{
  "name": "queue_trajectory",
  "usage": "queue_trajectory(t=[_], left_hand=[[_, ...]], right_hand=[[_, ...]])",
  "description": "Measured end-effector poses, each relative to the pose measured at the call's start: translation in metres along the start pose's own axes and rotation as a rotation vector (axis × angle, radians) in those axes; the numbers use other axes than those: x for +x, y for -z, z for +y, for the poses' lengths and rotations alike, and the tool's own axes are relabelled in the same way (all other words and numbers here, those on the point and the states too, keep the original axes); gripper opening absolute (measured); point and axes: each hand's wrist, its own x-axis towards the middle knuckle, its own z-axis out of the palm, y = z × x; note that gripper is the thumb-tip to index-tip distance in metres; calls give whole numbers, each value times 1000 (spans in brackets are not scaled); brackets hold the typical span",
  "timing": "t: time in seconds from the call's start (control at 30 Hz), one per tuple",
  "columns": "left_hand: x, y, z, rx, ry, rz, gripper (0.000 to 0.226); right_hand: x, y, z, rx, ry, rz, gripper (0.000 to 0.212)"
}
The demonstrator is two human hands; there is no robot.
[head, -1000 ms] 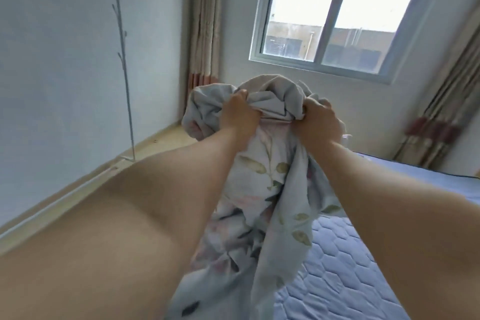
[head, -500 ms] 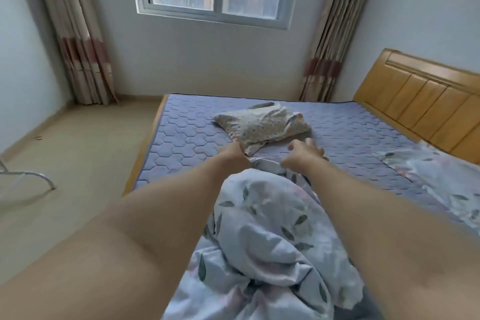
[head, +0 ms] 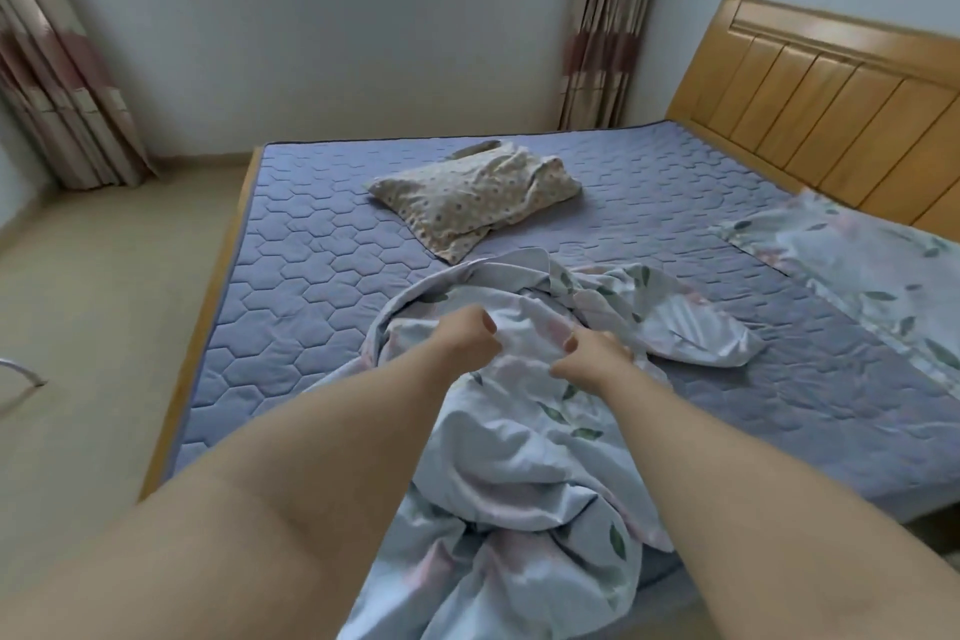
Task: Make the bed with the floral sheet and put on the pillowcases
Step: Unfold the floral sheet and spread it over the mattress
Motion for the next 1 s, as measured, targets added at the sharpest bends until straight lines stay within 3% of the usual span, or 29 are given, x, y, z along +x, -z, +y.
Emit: queue_trajectory(t=[0.13, 0.2, 0.23, 0.33, 0.4, 0.53, 0.77, 1.0], left_hand=[[40, -44, 16, -56, 87, -3, 24], [55, -62, 19, -64, 113, -8, 16], [69, -81, 25, -72, 136, -20, 9], [97, -130, 32, -126, 224, -42, 11], [113, -173, 42, -165, 316, -80, 5], [128, -240, 47, -194, 426, -136, 27], [132, -323, 24, -147, 573, -188, 39], [131, -350, 2, -77, 624, -128, 44]], right_hand=[[52, -5, 39, 10, 26, -58, 8], [72, -6, 61, 16, 24, -84, 12], [90, -7, 83, 4, 19, -116, 24], [127, -5, 132, -15, -17, -180, 41], [154, -9, 171, -42, -52, -243, 41], [184, -38, 229, -28, -94, -355, 37], [207, -109, 294, 31, -202, -501, 34], [223, -146, 317, 284, -543, -492, 93]])
